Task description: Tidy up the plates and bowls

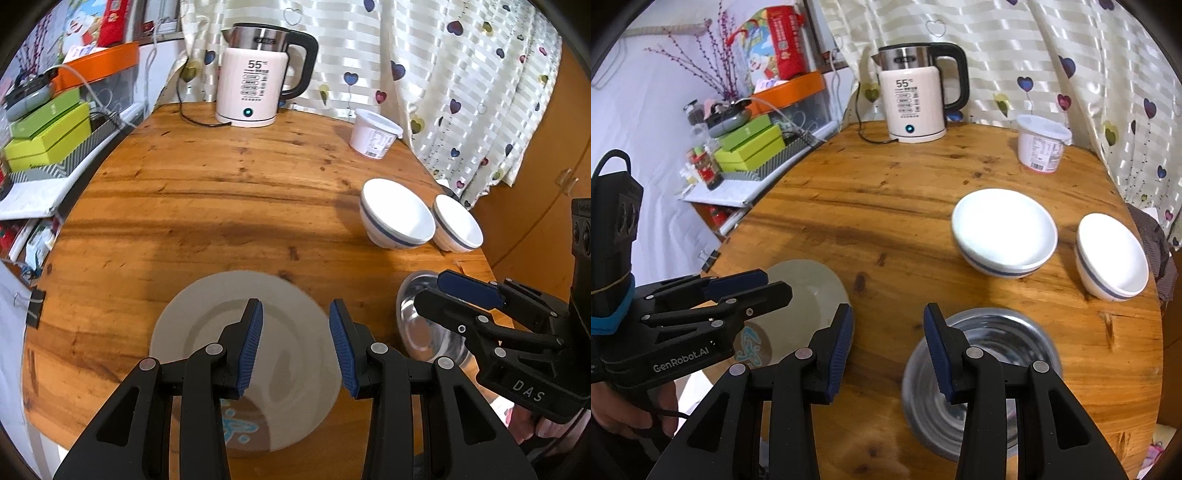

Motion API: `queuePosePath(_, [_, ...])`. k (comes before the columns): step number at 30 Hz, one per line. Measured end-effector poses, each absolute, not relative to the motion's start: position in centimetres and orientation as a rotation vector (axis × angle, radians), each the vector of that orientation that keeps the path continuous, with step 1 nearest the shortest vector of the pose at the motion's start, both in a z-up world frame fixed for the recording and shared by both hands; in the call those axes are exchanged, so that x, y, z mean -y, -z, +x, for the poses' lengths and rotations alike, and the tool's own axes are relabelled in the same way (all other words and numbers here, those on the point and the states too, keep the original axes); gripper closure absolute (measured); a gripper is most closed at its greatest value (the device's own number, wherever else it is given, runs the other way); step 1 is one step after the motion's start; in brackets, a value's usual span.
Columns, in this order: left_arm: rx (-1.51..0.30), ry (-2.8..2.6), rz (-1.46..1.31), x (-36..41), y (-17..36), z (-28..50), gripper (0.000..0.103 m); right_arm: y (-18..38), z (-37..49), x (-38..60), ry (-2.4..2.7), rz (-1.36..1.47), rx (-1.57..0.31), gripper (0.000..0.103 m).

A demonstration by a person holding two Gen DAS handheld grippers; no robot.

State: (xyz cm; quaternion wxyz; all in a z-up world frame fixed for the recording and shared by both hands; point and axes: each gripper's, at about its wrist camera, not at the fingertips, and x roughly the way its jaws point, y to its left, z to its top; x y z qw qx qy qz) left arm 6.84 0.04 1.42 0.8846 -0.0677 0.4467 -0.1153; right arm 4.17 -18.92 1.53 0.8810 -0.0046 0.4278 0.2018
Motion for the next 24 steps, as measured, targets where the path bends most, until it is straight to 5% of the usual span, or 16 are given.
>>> queuePosePath(24, [-0.953,0.352,-0.124,6.7,-2.1,13.2,0.064,-1.4,8.6,26.3,-0.264,0.072,-0.891,0.063])
